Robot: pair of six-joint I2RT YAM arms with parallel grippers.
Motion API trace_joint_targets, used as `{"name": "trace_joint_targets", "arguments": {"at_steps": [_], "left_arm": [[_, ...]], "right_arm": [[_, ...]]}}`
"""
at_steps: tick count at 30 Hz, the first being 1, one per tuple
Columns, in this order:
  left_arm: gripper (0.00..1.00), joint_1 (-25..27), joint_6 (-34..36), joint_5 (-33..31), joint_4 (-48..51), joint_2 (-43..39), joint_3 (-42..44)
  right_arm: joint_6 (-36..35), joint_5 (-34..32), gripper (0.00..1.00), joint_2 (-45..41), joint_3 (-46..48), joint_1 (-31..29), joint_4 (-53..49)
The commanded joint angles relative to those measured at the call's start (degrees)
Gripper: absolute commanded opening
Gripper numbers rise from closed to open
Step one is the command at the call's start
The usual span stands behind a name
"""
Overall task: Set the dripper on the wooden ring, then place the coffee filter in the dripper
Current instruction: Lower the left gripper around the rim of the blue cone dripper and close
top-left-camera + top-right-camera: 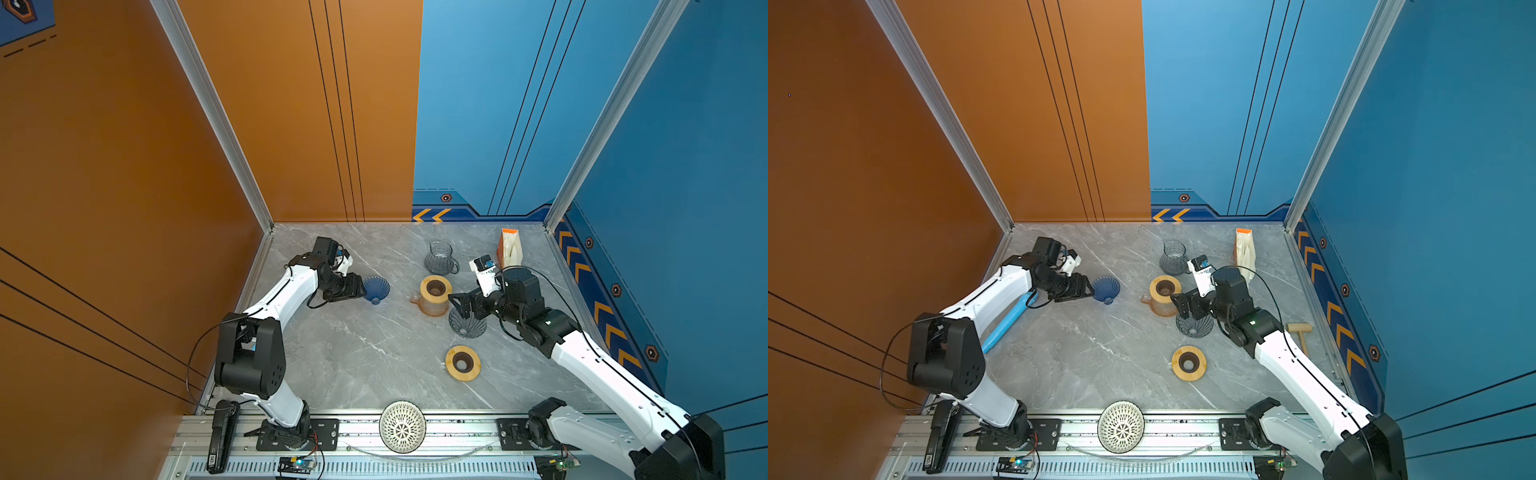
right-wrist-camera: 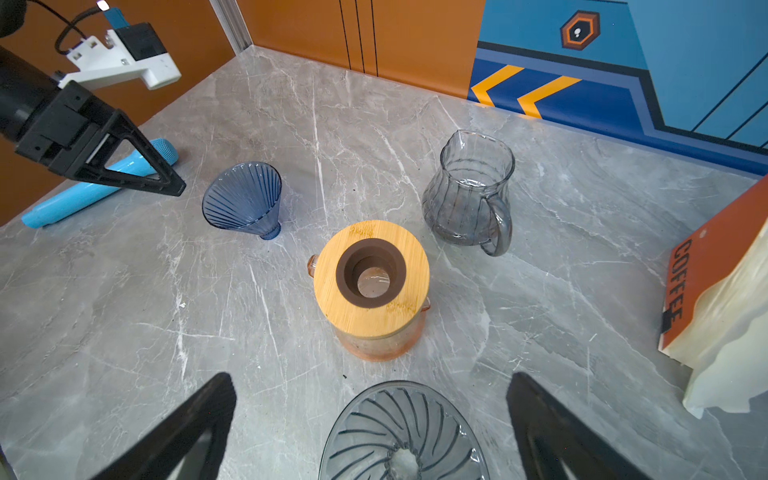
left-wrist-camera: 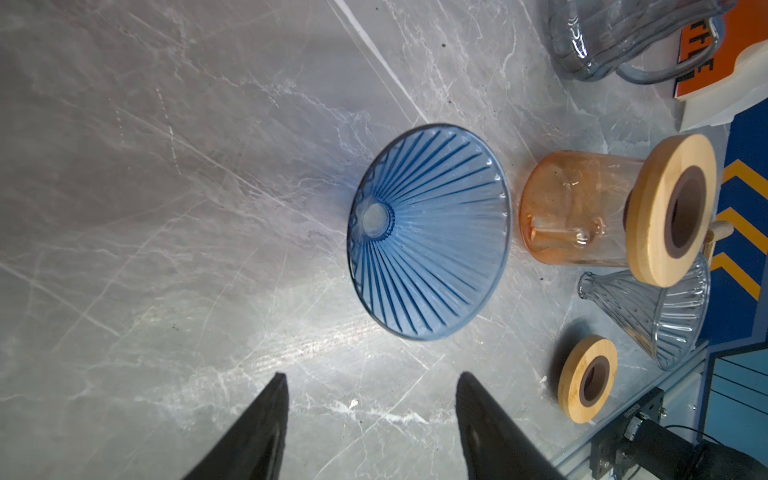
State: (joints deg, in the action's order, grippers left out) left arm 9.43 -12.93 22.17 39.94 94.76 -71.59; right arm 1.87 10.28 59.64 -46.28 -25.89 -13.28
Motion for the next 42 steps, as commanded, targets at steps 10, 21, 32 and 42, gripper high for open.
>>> {"name": "trace_joint_targets", "arguments": {"at_steps": [10,21,32,42], "left_arm": [[0.58,0.3,0.4,2.0,-2.1,8.6,-6.9],[0.51,2.4,0.5,-1.6,-2.2,12.7,-8.8],[0.44,3.2,-1.3,-4.5,-3.7,14.0,-8.8],[0.37,3.5,-2.4,-4.8,-5.5,14.3,-7.8]], "right_arm": [[0.0,-1.8,1.00,-1.4,1.2,-0.3,-0.7],[0.0,-3.5,1.00,-0.8,1.1,-0.4,-0.3],[0.0,-4.1,1.00,-0.7,1.7,-0.4,-0.1],[0.0,-4.7,1.00,0.3,1.6,-0.4,0.4]]}}
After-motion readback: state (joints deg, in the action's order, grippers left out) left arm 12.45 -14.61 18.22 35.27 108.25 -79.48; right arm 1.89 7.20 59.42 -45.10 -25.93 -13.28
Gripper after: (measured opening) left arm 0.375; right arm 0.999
